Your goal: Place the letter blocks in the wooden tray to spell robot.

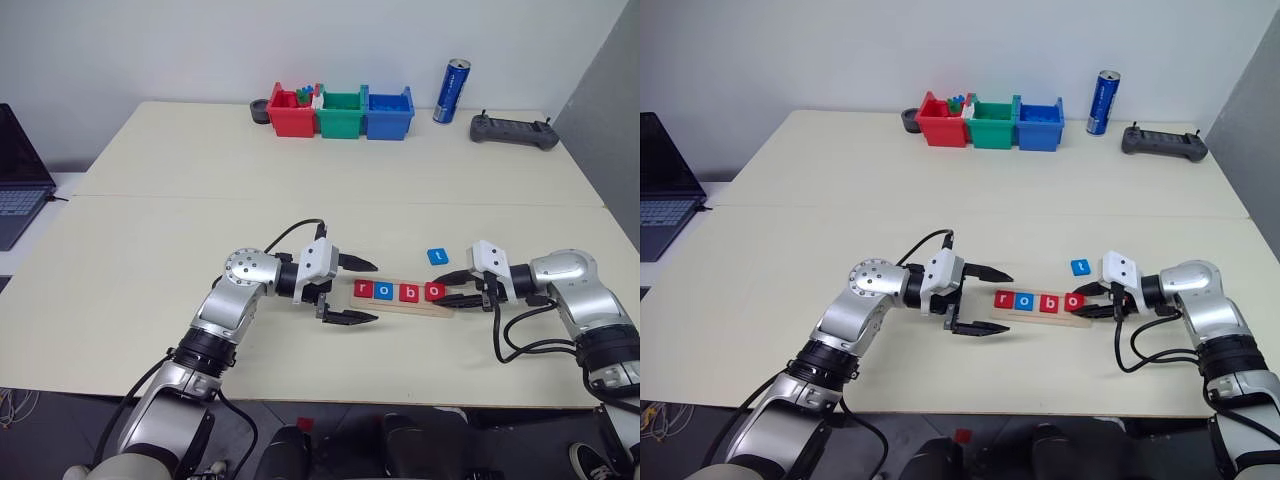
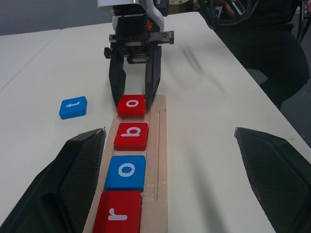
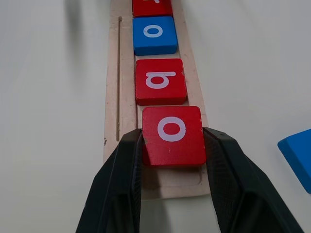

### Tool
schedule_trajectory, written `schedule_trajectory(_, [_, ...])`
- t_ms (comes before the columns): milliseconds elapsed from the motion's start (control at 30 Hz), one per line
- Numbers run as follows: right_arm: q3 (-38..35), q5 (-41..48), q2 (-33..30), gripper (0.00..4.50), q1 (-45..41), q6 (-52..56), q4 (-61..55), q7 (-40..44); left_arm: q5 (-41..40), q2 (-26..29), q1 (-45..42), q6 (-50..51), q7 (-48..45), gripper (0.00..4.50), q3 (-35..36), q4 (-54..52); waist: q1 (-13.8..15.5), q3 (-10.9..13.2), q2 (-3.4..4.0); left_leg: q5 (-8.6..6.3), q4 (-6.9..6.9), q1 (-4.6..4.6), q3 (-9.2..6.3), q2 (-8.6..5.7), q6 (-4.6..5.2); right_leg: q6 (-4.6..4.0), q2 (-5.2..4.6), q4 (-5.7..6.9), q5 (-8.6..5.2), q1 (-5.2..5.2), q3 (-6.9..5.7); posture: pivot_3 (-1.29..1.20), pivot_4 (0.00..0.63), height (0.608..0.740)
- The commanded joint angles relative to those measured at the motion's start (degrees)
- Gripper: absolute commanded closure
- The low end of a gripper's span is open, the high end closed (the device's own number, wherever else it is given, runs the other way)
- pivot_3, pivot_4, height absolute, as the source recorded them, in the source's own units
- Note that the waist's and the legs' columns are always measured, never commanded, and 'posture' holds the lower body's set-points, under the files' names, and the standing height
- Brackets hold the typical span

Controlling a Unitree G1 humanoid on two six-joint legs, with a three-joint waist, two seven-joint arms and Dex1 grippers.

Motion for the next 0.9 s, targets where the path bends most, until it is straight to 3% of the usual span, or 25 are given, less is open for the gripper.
schedule_trajectory(33, [-0.57, 0.39, -0.08, 3.05, -1.98, -0.52, -0.30, 1.11, -0.51, 0.33, -0.81, -0.41, 0.38, 0.00, 1.18, -0.88, 0.00, 0.00, 0.00, 0.00, 0.00, 0.00, 0.00, 0.00, 0.00, 0.00, 0.00, 0.00, 0.00, 0.00, 0.00, 0.00, 0.150, 0.740])
schedule_trajectory(300, [-0.47, 1.00, 0.37, 3.05, -2.40, 0.76, -0.95, 2.13, -0.33, 0.02, -1.68, -0.95, 0.57, 0.00, 1.26, 0.40, 0.03, 0.00, 0.00, 0.00, 0.00, -0.01, -0.01, 0.00, 0.00, 0.00, 0.00, 0.00, 0.00, 0.00, 0.00, 0.00, 0.150, 0.740])
schedule_trajectory(600, [-0.39, 1.08, 0.09, 0.03, -1.55, 2.73, -2.26, 2.86, -0.28, 0.11, -1.99, -1.14, 0.48, 0.00, 1.21, 0.86, 0.00, 0.00, 0.00, 0.00, 0.00, -0.01, 0.00, -0.01, 0.00, 0.00, -0.01, 0.00, 0.00, 0.00, 0.00, 0.00, 0.150, 0.740])
schedule_trajectory(900, [-1.93, 2.37, -0.08, 0.03, -3.33, 6.01, -2.56, 1.91, -0.31, -0.17, -2.39, -1.26, 0.53, 0.00, 1.18, 1.24, 0.00, 0.00, 0.00, 0.00, 0.00, -0.01, 0.00, -0.01, 0.00, 0.00, -0.01, 0.00, 0.00, 0.00, 0.00, 0.00, 0.150, 0.740])
